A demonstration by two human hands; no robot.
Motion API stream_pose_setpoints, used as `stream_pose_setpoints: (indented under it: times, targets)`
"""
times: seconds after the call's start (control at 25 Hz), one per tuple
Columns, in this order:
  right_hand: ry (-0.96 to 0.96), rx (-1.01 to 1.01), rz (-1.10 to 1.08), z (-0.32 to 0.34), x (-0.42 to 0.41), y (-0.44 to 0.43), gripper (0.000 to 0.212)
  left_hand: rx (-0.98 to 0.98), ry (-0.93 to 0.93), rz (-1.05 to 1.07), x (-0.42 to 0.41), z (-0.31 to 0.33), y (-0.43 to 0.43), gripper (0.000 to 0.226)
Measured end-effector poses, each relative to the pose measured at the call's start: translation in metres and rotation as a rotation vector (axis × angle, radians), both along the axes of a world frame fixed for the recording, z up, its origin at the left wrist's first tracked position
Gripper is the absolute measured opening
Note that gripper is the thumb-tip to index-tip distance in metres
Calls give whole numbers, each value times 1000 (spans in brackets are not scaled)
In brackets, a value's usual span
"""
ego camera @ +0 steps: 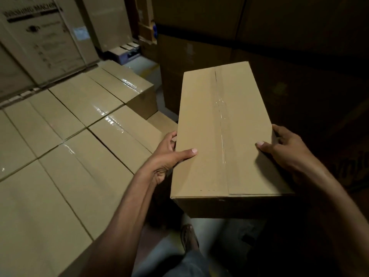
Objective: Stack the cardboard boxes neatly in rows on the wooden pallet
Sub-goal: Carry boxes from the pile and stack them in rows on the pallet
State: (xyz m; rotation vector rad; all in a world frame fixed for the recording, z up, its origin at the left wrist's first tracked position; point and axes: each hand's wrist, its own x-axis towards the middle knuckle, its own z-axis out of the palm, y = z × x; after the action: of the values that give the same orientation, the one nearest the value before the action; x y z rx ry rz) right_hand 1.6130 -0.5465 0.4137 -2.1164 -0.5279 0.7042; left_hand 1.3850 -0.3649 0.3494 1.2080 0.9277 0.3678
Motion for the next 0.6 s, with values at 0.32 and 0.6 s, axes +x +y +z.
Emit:
stream_pose_setpoints:
  times: [0.32, 0.6]
  targets:
    - [61, -33, 122, -15, 94, 118, 73, -31, 22, 167, 65, -26, 68, 94]
    - [182, -64, 287, -32, 161, 225, 66, -4, 55, 348, 105, -42, 124, 105]
